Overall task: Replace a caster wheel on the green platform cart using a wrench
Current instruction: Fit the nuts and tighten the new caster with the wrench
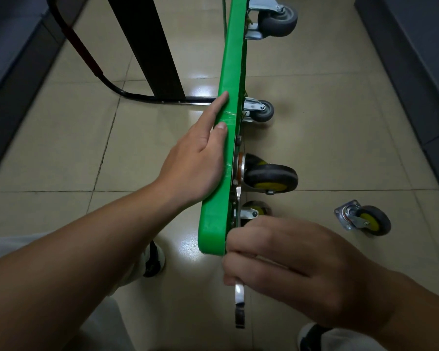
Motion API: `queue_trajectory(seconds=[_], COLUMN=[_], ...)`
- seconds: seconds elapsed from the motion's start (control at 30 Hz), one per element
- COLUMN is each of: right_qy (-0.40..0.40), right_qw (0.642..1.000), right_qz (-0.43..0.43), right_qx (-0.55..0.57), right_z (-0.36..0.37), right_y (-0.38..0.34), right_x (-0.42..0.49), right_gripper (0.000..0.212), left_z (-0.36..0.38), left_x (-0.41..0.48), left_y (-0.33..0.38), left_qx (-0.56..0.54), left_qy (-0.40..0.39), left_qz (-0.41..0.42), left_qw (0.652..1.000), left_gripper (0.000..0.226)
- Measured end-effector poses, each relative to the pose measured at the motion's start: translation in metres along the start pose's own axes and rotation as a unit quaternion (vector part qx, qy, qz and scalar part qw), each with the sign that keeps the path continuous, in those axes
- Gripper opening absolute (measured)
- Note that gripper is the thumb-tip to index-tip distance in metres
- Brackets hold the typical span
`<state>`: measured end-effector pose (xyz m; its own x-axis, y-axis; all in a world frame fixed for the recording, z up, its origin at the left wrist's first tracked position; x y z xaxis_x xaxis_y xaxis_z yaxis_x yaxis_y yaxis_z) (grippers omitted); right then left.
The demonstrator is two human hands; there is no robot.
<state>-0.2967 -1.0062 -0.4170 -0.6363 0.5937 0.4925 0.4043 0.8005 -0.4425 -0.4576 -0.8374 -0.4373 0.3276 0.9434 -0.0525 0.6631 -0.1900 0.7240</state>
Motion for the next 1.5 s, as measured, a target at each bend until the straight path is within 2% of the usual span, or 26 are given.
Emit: queue_trajectory(seconds=[0.07,0.1,0.33,0.67,0.8,0.9,0.97,1.0,1.07,1.13,1.23,1.3,1.37,1.43,1.5], right_qy=[-0.024,0.007,0.005,0.000,0.039,0.111,0.178,0.215,0.278,0.317,0.346,0.349,0.336,0.326,0.329], right_qw=[0.999,0.999,0.999,1.000,0.996,0.986,0.968,0.947,0.883,0.828,0.772,0.758,0.761,0.775,0.805], right_qz=[-0.003,0.011,-0.011,-0.006,0.062,0.092,0.133,0.174,0.257,0.320,0.365,0.371,0.373,0.368,0.347], right_qx=[0.022,0.041,-0.043,-0.030,0.050,0.081,0.115,0.163,0.277,0.334,0.389,0.407,0.411,0.397,0.350], right_z=[0.010,0.003,0.014,0.019,0.010,-0.004,-0.012,-0.017,-0.023,-0.027,-0.024,-0.022,-0.022,-0.024,-0.030], right_y=[-0.004,0.001,-0.005,0.004,0.011,0.017,0.027,0.036,0.056,0.076,0.095,0.101,0.103,0.103,0.098], right_x=[0.042,0.042,0.044,0.039,0.041,0.052,0.061,0.063,0.066,0.065,0.065,0.067,0.070,0.073,0.074], right_gripper=[0.011,0.010,0.008,0.009,0.014,0.019,0.016,0.012,0.006,0.008,0.013,0.014,0.015,0.014,0.014], left_z=[0.000,0.000,0.000,-0.002,-0.002,-0.002,-0.002,-0.002,-0.003,-0.003,-0.002,-0.003,-0.003,-0.004,-0.004], left_x=[0.000,0.000,0.000,-0.001,-0.001,-0.001,-0.002,-0.002,-0.003,-0.004,-0.004,-0.003,-0.003,-0.003,-0.003], left_y=[0.001,0.001,0.002,0.003,0.003,0.003,0.003,0.004,0.005,0.006,0.005,0.004,0.003,0.003,0.004], left_qx=[-0.001,-0.001,-0.005,0.000,0.006,0.004,0.006,0.008,0.007,0.002,0.000,0.006,0.012,0.012,0.009], left_qy=[-0.001,-0.002,-0.003,-0.008,-0.003,-0.003,-0.011,-0.012,-0.011,-0.016,-0.020,-0.019,-0.018,-0.018,-0.018], left_qz=[-0.002,-0.003,-0.003,-0.001,-0.006,-0.004,-0.001,-0.001,-0.005,-0.007,-0.009,-0.006,-0.002,0.000,-0.001], left_qw=[1.000,1.000,1.000,1.000,1.000,1.000,1.000,1.000,1.000,1.000,1.000,1.000,1.000,1.000,1.000], left_gripper=[0.056,0.056,0.057,0.056,0.057,0.059,0.059,0.058,0.056,0.054,0.053,0.052,0.051,0.051,0.051])
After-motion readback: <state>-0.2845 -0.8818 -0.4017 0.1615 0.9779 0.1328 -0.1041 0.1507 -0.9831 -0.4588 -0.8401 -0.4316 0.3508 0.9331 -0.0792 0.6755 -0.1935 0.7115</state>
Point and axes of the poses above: each hand's wrist, its own x-axis towards the middle knuckle, its own z-axis out of the palm, y = z × x, the point moved 3 cm from there along x, towards the middle knuckle, and after that the axes turned 8 degrees about x, right-handed, at the moved point
